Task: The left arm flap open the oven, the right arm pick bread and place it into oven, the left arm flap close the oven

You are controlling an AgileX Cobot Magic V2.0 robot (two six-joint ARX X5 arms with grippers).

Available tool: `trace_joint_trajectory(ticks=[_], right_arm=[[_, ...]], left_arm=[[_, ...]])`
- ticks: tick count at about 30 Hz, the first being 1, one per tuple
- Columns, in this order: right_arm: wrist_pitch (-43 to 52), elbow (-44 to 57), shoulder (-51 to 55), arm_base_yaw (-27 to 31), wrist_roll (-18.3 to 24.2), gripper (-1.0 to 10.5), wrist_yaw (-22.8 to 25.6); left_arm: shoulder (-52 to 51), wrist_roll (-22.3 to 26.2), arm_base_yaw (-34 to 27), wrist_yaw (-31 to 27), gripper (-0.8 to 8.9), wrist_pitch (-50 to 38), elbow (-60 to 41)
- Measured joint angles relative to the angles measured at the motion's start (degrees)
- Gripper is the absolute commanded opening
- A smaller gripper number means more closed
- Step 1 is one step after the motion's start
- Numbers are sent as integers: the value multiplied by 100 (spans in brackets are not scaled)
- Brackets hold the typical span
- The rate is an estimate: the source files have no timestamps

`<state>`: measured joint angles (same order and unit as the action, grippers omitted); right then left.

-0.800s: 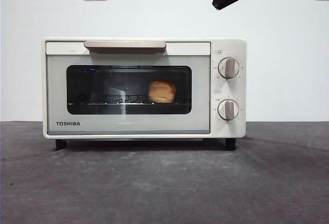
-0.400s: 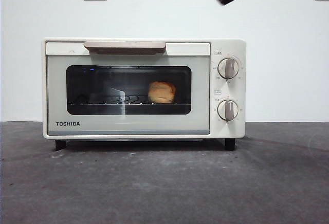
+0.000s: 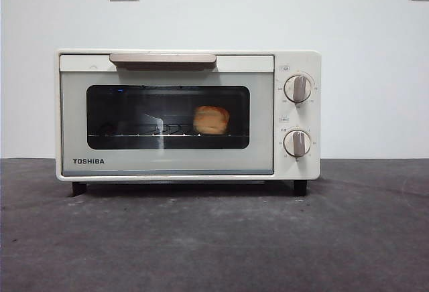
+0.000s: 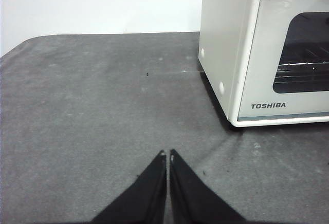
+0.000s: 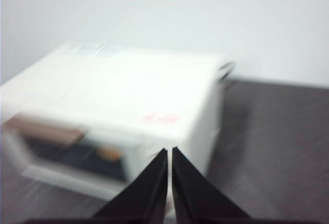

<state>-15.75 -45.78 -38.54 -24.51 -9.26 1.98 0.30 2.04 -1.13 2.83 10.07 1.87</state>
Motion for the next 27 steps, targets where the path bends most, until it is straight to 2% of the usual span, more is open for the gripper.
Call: trace_joint_trajectory(ticks=[6, 12, 16, 27], right_arm=[[1349, 1388, 1250, 960, 50, 10, 42], [2197, 2647, 2295, 1392, 332, 10, 133], [2269, 3307, 2806, 1526, 483, 10, 133], [2251, 4365, 3620, 1805, 538, 10, 136]], left_arm=[[0, 0, 0, 0, 20, 0, 0], [0, 0, 0, 0, 20, 0, 0], [0, 0, 0, 0, 20, 0, 0], [0, 0, 0, 0, 20, 0, 0]])
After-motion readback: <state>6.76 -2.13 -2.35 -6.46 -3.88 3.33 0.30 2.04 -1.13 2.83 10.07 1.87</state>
